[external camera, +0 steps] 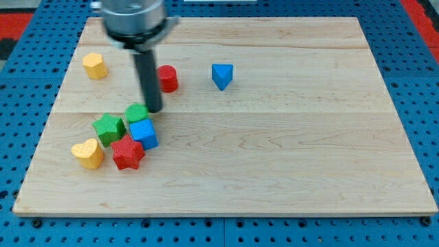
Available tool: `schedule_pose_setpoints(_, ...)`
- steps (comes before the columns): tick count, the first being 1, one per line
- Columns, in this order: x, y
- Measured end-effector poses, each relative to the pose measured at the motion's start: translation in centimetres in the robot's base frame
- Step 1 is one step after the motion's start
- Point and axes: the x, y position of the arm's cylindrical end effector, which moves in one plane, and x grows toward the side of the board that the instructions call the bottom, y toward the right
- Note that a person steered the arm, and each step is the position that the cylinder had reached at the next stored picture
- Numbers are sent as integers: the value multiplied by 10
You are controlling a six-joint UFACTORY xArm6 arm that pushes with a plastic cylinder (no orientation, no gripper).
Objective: Slide the red circle into the top of green circle
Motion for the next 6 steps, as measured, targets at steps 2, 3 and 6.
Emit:
schedule_pose_setpoints(2,-41,84)
schedule_pose_setpoints(3,-99,59)
schedule_pose_setpoints(6,-39,-42)
